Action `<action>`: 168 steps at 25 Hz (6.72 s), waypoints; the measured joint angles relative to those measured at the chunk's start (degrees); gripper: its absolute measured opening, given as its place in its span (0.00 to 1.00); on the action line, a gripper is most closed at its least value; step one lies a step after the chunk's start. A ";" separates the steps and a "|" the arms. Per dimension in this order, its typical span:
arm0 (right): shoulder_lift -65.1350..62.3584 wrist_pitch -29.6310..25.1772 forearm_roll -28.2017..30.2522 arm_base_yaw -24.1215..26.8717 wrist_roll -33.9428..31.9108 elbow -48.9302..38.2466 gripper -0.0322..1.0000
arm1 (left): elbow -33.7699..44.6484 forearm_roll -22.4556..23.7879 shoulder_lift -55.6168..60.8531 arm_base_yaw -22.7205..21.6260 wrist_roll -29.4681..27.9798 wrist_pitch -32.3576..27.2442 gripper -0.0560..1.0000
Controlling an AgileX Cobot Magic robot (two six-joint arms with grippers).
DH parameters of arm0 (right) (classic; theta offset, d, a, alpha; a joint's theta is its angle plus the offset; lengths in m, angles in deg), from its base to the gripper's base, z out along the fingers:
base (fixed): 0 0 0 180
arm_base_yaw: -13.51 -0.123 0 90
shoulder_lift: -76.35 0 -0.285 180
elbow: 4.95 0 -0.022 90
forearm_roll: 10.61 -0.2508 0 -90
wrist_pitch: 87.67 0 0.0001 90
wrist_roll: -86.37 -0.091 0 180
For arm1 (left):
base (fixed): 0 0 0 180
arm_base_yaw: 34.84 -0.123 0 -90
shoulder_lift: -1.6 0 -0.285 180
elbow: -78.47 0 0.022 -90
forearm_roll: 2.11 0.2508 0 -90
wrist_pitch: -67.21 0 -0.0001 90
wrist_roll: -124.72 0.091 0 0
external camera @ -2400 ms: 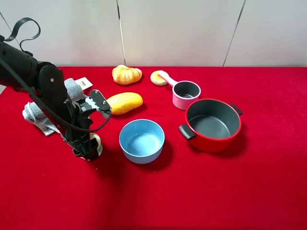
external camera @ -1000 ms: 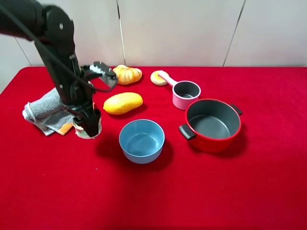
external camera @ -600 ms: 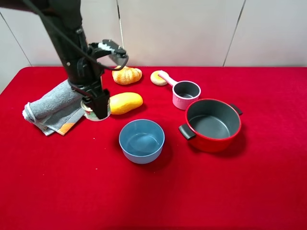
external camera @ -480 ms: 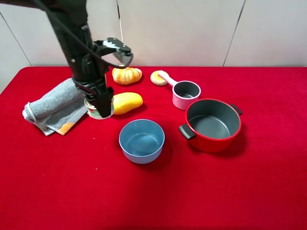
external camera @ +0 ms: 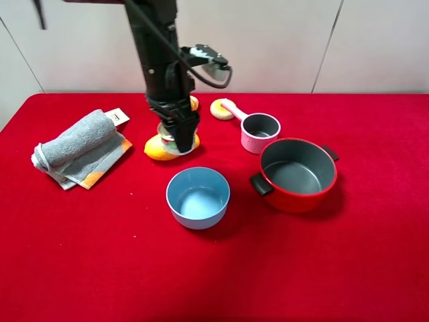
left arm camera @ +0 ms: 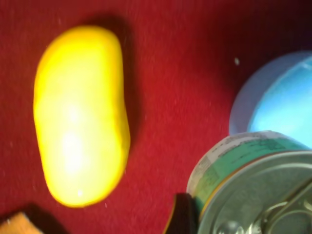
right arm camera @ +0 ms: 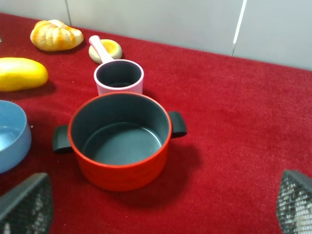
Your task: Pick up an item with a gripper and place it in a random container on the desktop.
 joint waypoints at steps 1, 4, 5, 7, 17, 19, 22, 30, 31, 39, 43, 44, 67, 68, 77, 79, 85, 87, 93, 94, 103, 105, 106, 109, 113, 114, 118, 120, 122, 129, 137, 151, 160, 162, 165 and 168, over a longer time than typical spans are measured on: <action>0.00 0.00 0.00 0.00 0.00 0.00 0.70 | -1.57 0.00 -1.11 0.25 0.16 -0.57 0.66; 0.00 0.00 0.00 0.00 0.00 0.00 0.70 | -7.15 0.00 -4.25 1.00 0.86 -0.57 0.66; 0.00 0.00 0.00 0.00 0.00 0.00 0.70 | -9.17 0.00 -5.37 1.21 1.10 -0.61 0.66; 0.00 0.00 0.00 0.00 0.00 0.00 0.70 | -13.09 -0.02 -7.28 1.66 1.84 -0.61 0.66; 0.00 0.00 0.00 0.00 0.00 0.00 0.70 | -29.48 -0.41 -17.72 3.63 5.87 -0.69 0.66; 0.00 0.00 0.00 0.00 0.00 0.00 0.70 | -31.62 -0.53 -19.60 3.86 6.86 -0.74 0.66; 0.00 0.00 0.00 0.00 0.00 0.00 0.70 | -33.79 -0.47 -21.80 4.16 7.57 -0.74 0.66; 0.00 0.00 0.00 0.00 0.00 0.00 0.70 | -34.56 -0.50 -24.06 4.96 10.96 3.50 0.66; 0.00 0.00 0.00 0.00 0.00 0.00 0.70 | -34.56 -0.50 -24.06 5.03 11.42 4.16 0.66; 0.00 0.00 0.00 0.00 0.00 0.00 0.70 | -34.63 -0.50 -25.54 5.03 14.44 9.45 0.66; 0.00 0.00 0.00 0.00 0.00 0.00 0.70 | -34.63 -0.58 -26.15 5.03 15.70 11.39 0.66; 0.00 0.00 0.00 0.00 0.00 0.00 0.70 | -34.63 -0.58 -26.15 5.03 16.00 12.02 0.66; 0.00 0.00 0.00 0.00 0.00 0.00 0.70 | -34.63 -0.51 -26.48 6.53 16.39 18.09 0.66; 0.00 0.00 0.00 0.00 0.00 0.00 0.70 | -34.63 -0.51 -26.68 6.53 16.39 18.09 0.66; 0.00 0.00 0.00 0.00 0.00 0.00 0.70 | -34.63 -0.09 -26.85 6.53 16.39 18.03 0.66; 0.00 0.00 0.00 0.00 0.00 0.00 0.70 | -34.63 -0.09 -26.85 6.53 16.39 18.20 0.66; 0.00 0.00 0.00 0.00 0.00 0.00 0.70 | -34.63 -0.04 -26.85 6.53 16.39 18.20 0.66; 0.00 0.00 0.00 0.00 0.00 0.00 0.70 | -34.63 -0.02 -26.85 6.53 16.39 18.20 0.66; 0.00 0.00 0.00 0.00 0.00 0.00 0.70 | -34.63 -0.02 -26.85 6.53 16.39 18.15 0.66; 0.00 0.00 0.00 0.00 0.00 0.00 0.70 | -34.63 -0.02 -26.85 6.53 16.39 18.15 0.66; 0.00 0.00 0.00 0.00 0.00 0.00 0.70 | -34.63 1.71 -26.85 6.53 16.39 18.20 0.93; 0.00 0.00 0.00 0.00 0.00 0.00 0.70 | -34.63 2.03 -26.85 6.53 16.39 17.90 0.95; 0.00 0.00 0.00 0.00 0.00 0.00 0.70 | -34.63 2.18 -26.85 6.53 16.39 17.81 0.95; 0.00 0.00 0.00 0.00 0.00 0.00 0.70 | -34.63 2.18 -26.85 6.53 16.39 17.55 0.96; 0.00 0.00 0.00 0.00 0.00 0.00 0.70 | -34.63 2.30 -26.85 6.53 16.39 17.34 0.96; 0.00 0.00 0.00 0.00 0.00 0.00 0.70 | -34.63 2.30 -26.85 6.53 16.39 17.28 0.96; 0.00 0.00 0.00 0.00 0.00 0.00 0.70 | -34.63 2.30 -26.85 6.53 16.04 16.48 0.96; 0.00 0.00 0.00 0.00 0.00 0.00 0.70 | -34.63 2.30 -26.76 6.53 15.64 16.17 0.96; 0.00 0.00 0.00 0.00 0.00 0.00 0.70 | -34.63 2.30 -26.29 6.53 15.46 15.37 0.96; 0.00 0.00 0.00 0.00 0.00 0.00 0.70 | -34.63 2.36 -22.12 6.53 13.21 7.64 0.97; 0.00 0.00 0.00 0.00 0.00 0.00 0.70 | -34.37 4.32 -17.72 6.41 8.79 -0.80 0.97; 0.00 0.00 0.00 0.00 0.00 0.00 0.70 | -3.57 5.60 4.77 1.83 2.52 -0.69 0.97; 0.00 0.00 0.00 0.00 0.00 0.00 0.70 | 19.55 5.62 25.11 -3.54 -2.83 -0.64 0.97; 0.00 0.00 0.00 0.00 0.00 0.00 0.70 | 23.16 5.62 29.49 -4.54 -4.30 -0.64 0.97; 0.00 0.00 0.00 0.00 0.00 0.00 0.70 | 28.36 5.68 35.72 -5.67 -6.46 -0.64 0.97; 0.00 0.00 0.00 0.00 0.00 0.00 0.70 | 33.92 5.95 42.50 -6.28 -7.78 -0.67 0.97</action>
